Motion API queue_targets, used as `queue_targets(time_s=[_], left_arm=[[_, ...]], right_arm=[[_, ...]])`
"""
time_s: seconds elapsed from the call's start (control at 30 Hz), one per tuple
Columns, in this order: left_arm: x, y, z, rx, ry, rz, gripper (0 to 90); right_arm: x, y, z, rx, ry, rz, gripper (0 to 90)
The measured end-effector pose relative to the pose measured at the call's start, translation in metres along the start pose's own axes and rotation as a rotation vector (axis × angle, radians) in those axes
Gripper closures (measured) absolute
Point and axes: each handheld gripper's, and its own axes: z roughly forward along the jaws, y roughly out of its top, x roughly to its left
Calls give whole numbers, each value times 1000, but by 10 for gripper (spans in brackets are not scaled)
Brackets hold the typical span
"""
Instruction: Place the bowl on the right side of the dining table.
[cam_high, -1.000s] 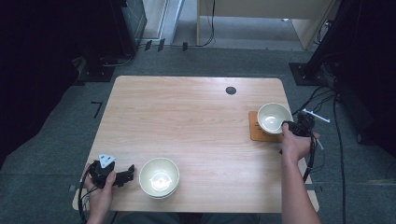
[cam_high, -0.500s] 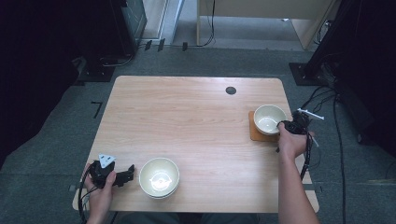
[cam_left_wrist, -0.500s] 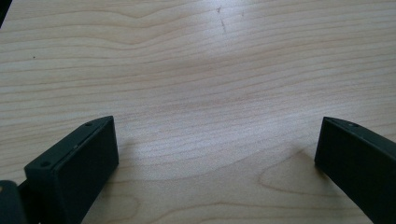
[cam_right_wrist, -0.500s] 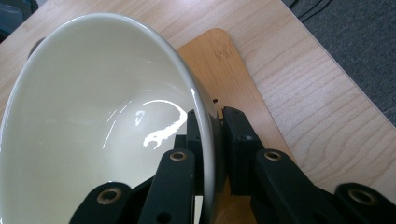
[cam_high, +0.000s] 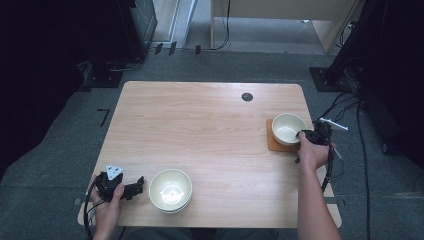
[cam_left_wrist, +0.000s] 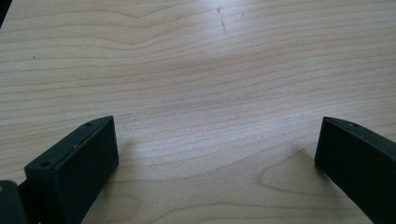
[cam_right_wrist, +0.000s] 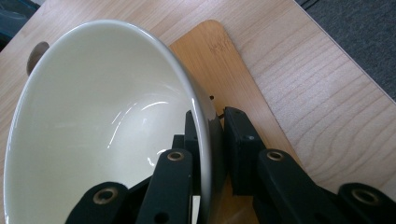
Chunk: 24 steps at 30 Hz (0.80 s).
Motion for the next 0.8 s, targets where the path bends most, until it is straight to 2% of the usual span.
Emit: queue_targets(time_s=[0.13,0.2,0.33,0.37,0.4,0.47,0.63,0.7,0.77,0.8], left_arm=[[0,0,0,0,0,0,0],[0,0,0,0,0,0,0],[0,0,0,0,1,-1,0],[0,0,0,0,1,-1,0],[0,0,0,0,2,-1,0],[0,0,0,0,2,-2,0],[0,0,0,0,2,-2,0],[0,0,0,0,2,-2,0],[0,0,0,0,2,-2,0],[0,0,0,0,2,-2,0]], right_arm=[[-2,0,0,-9,0,1,792],[-5,1,-1,-27,31,5,758],[-6,1,-4,-61,68,-26,698],[-6,1,-5,-68,74,-39,673],[-7,0,-4,-76,69,-72,642],[-7,0,-4,-83,76,-99,592],[-11,-1,-6,-102,111,-117,432],[-12,-2,-9,-116,106,-123,382],[-11,-3,-14,-147,75,-139,292],[-11,-4,-16,-149,59,-152,284]])
